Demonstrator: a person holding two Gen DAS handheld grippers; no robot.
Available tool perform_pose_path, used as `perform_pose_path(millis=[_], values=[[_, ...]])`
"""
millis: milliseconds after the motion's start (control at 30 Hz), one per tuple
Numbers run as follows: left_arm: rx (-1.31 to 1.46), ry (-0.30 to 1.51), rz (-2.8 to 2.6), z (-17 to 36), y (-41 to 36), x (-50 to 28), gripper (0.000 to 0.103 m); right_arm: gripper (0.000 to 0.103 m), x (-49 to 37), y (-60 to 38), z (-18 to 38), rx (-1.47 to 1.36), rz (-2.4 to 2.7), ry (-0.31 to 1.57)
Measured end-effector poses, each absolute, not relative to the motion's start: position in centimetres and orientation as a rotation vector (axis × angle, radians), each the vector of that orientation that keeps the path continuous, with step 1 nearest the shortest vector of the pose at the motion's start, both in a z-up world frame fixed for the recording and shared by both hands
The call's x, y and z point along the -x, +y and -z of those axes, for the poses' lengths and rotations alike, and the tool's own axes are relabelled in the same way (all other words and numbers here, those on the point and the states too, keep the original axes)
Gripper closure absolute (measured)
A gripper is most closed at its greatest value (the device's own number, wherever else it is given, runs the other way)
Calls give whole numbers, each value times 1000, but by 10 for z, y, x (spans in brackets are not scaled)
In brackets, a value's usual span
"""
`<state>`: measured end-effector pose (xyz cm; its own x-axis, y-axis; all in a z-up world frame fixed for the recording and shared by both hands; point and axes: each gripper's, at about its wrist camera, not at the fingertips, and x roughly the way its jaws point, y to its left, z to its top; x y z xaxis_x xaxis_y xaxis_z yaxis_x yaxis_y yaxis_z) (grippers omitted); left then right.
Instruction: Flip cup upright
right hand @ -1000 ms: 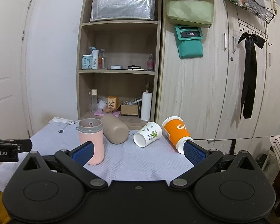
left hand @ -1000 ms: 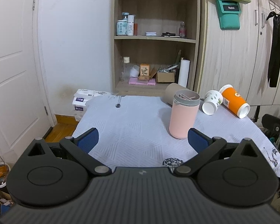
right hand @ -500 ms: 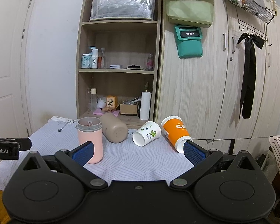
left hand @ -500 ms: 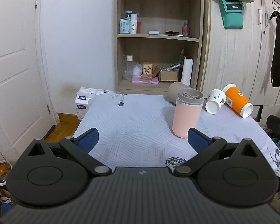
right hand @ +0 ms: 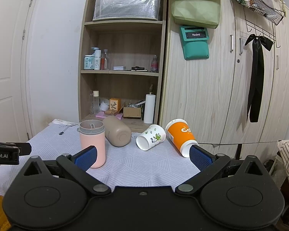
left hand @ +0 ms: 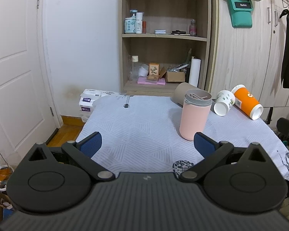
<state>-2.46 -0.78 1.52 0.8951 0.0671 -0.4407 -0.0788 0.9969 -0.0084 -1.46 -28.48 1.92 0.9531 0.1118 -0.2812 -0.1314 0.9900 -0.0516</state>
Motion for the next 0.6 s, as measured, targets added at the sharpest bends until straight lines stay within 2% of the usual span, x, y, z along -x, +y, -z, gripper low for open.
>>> perform_pose_path(millis=[600], values=[[10,453,-83,-14,-10,27,0,0,16,-285,-19,83,-124,275]])
